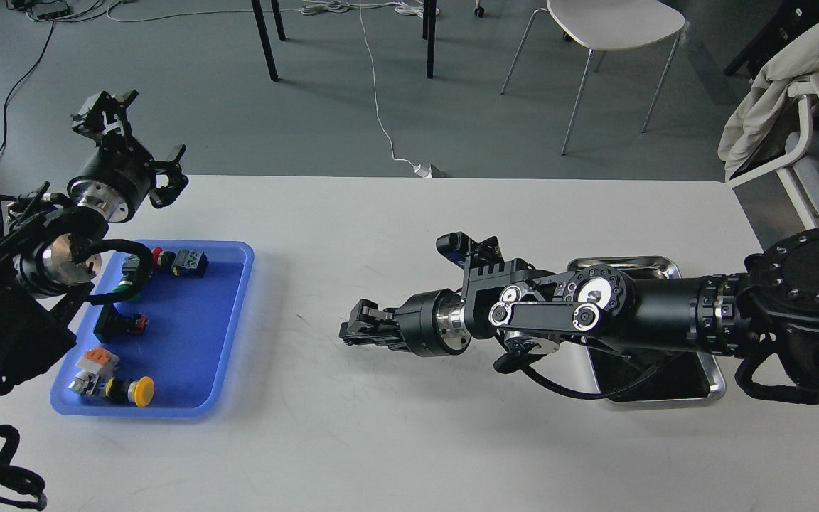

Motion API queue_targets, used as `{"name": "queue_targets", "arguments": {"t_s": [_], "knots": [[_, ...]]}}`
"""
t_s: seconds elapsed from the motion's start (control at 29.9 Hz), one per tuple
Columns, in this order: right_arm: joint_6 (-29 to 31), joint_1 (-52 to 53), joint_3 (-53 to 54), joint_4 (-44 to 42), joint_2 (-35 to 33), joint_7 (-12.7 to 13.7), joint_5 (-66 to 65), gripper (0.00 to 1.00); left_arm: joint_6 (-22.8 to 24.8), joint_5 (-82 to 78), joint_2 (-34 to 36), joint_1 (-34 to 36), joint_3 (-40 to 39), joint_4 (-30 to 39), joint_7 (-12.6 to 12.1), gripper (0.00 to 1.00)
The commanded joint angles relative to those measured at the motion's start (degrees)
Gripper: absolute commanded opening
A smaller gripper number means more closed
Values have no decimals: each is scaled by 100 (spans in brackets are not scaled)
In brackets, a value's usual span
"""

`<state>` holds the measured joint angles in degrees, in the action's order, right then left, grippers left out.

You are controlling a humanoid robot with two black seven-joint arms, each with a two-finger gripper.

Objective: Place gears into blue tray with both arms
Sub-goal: 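Set the black part on the table centre, open and withdraw right gripper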

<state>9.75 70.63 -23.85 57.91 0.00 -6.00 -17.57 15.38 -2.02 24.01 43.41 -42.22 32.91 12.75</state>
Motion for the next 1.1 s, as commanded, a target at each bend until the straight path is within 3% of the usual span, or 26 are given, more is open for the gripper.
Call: {"name": "queue_targets", "arguments": {"t_s": [0.0, 0.33, 0.43, 0.5, 0.57, 0.84, 1.07], "knots": [[0, -102, 3, -17, 0, 46, -36, 6, 0, 0, 16, 1, -6, 5, 9, 98], [-43, -260, -6, -139, 0, 178, -71, 13, 0, 0, 7, -8, -6, 5, 9, 98], [-52, -287, -6, -175, 0, 187, -71, 20, 0, 0, 7, -8, -14, 5, 9, 98], [-61, -296, -6, -175, 0, 187, -62, 28, 0, 0, -2, -8, -6, 5, 9, 98], [-70, -296, -6, -175, 0, 187, -36, 45, 0, 0, -11, -8, -14, 5, 9, 98], [-131, -287, 29, -184, 0, 152, 17, 86, 0, 9, -11, -8, -6, 5, 9, 98], [-123, -217, 398, -359, 0, 152, 17, 94, -18, 0, -19, -8, 3, -4, 9, 98]]}}
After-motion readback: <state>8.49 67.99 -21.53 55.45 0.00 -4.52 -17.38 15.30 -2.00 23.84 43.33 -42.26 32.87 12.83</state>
